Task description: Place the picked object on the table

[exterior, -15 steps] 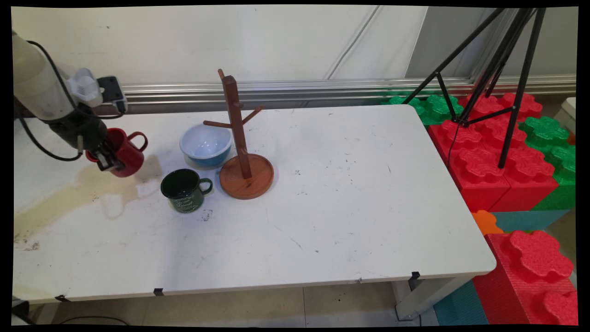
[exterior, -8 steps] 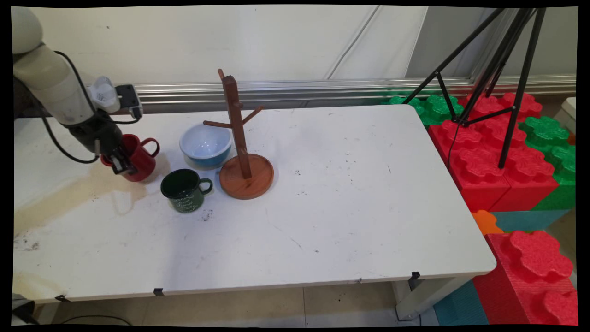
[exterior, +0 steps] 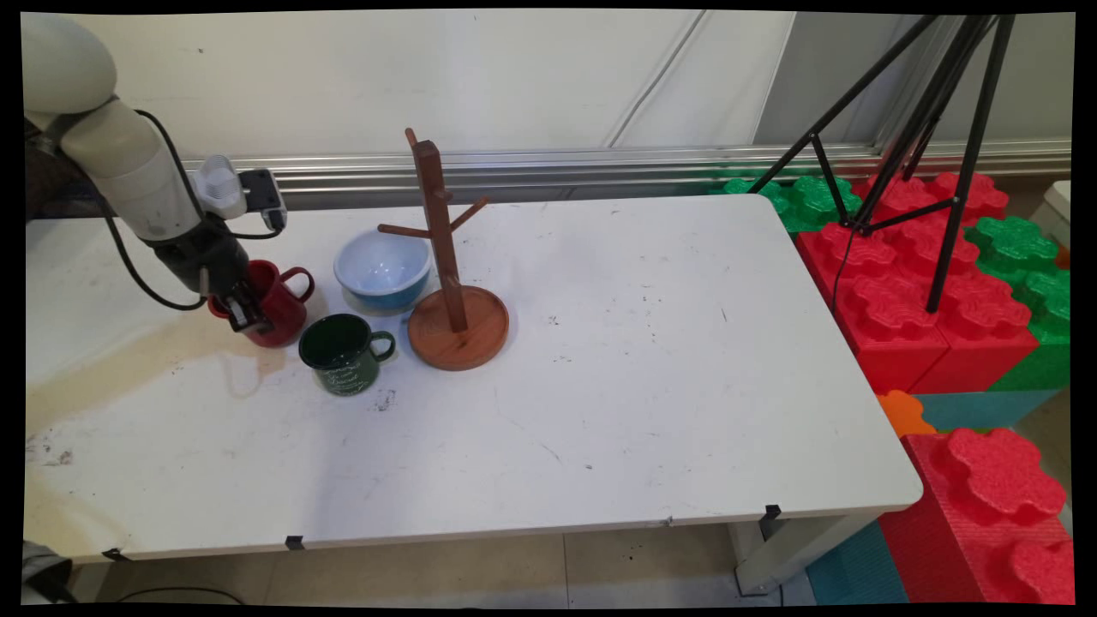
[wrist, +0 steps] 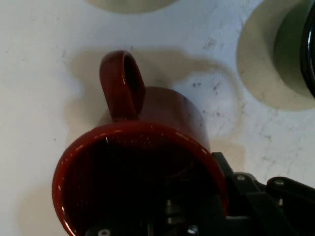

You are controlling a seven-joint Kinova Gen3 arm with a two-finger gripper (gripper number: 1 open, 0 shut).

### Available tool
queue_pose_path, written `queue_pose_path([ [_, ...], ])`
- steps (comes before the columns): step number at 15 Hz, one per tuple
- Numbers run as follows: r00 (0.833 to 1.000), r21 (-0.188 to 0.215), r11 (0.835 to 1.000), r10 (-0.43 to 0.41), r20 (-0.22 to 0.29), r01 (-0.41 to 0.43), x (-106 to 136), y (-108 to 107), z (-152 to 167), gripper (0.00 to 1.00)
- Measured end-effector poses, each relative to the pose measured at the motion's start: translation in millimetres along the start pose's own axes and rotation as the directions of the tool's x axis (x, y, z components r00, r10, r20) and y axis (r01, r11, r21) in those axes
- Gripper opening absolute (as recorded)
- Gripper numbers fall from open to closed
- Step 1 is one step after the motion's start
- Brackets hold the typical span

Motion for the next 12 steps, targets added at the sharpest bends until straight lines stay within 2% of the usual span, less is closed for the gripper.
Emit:
queue_pose_path([
  [8, 1.0, -0.017, 1.0, -0.002, 0.003, 0.002, 6.3, 1.2, 11.5, 0.0],
  [9, 1.0, -0.017, 1.0, -0.001, 0.002, 0.001, 8.3, 0.9, 12.2, 1.0],
  [12, 1.0, -0.014, 1.0, -0.004, -0.006, 0.003, 10.6, 1.5, 14.2, 1.0],
])
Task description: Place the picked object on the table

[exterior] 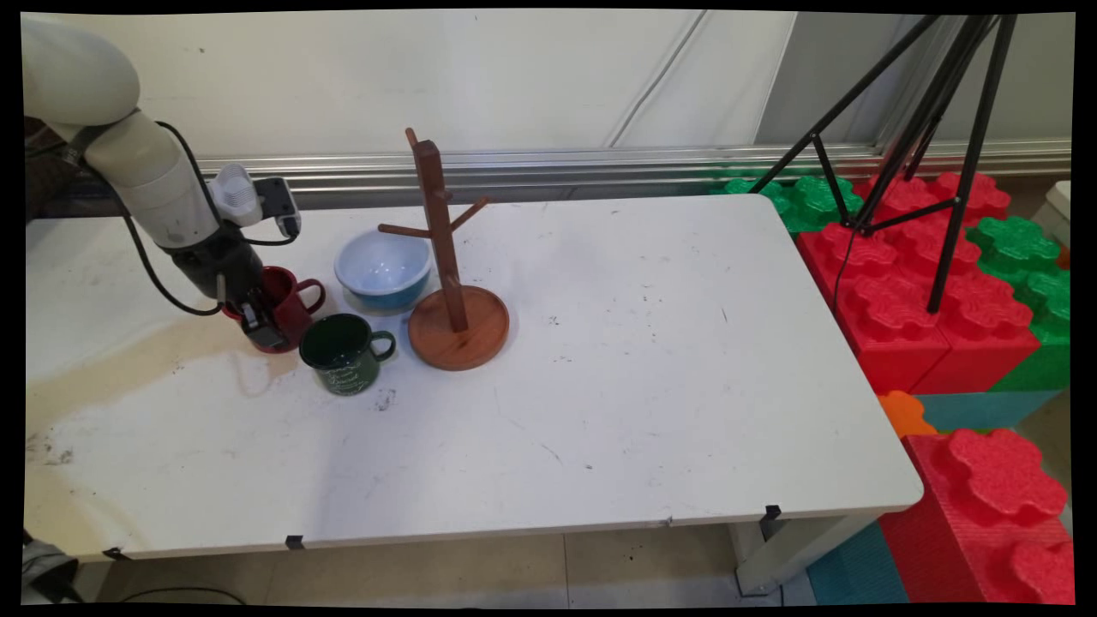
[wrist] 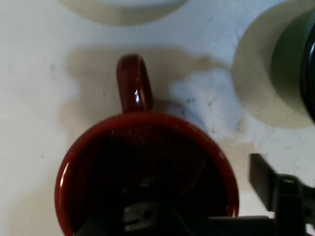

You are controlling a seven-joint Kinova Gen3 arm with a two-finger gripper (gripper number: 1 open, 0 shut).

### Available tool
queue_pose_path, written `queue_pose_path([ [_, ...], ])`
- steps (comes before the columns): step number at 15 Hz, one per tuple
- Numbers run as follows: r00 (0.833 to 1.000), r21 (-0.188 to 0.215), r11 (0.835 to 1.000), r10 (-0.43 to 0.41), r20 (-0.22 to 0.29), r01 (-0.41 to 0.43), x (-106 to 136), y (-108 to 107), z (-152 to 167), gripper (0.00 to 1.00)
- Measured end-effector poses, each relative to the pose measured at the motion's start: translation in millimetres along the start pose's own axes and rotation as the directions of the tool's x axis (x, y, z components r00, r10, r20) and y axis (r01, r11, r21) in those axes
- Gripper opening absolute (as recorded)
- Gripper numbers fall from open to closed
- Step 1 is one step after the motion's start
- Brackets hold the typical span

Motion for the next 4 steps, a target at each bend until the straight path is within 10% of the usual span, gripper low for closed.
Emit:
queue_pose_path([
  [4, 1.0, 0.016, 1.0, 0.0, -0.012, 0.001, 0.4, 0.8, 0.2, 1.0],
])
